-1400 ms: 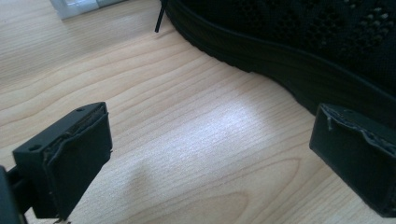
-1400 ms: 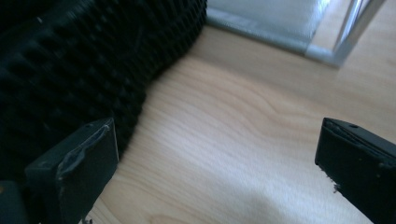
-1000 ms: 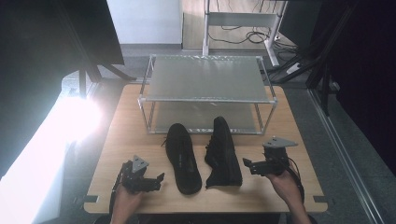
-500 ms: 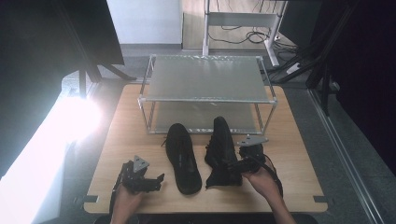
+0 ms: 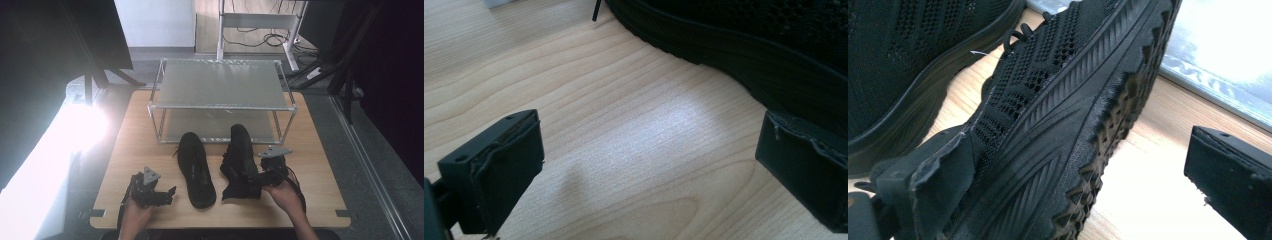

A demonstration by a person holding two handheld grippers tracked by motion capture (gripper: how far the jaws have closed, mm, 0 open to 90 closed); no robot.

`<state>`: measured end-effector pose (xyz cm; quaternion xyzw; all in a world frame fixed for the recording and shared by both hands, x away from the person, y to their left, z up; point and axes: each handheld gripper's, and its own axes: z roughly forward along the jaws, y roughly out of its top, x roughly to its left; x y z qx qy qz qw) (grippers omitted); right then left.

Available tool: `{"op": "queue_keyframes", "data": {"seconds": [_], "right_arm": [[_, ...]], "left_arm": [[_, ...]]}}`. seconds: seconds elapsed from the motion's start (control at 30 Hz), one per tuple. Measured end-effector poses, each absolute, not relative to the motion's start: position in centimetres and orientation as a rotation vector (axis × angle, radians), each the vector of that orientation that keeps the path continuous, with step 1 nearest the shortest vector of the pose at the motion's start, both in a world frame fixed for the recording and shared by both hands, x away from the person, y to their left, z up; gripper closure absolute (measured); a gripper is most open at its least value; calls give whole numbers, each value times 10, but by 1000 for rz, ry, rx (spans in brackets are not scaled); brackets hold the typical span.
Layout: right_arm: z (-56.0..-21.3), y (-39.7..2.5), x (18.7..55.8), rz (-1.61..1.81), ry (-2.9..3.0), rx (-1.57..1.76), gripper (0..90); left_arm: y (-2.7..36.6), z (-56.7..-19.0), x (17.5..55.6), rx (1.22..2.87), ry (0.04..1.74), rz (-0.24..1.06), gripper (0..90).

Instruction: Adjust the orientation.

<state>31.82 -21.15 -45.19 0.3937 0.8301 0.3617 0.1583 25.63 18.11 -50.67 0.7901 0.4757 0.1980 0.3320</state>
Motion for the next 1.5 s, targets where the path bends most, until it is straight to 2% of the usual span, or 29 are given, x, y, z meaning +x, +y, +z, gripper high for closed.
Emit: {"op": "queue_keyframes", "data": {"seconds": [0.43,0.8,1.07,1.2,1.5], "right_arm": [[-443,-235,313,1040,2299,1173,1],[-437,-273,310,981,2200,1238,24],[-457,-300,314,897,2190,1303,94],[-467,-308,319,985,2185,1371,36],[-463,-317,317,1050,2153,1368,78]], "left_arm": [[180,-507,256,2069,1243,522,0],[178,-508,257,2080,1241,520,0],[176,-509,257,2087,1236,516,0],[177,-509,257,2086,1239,516,0],[177,-509,258,2094,1254,511,0]]}}
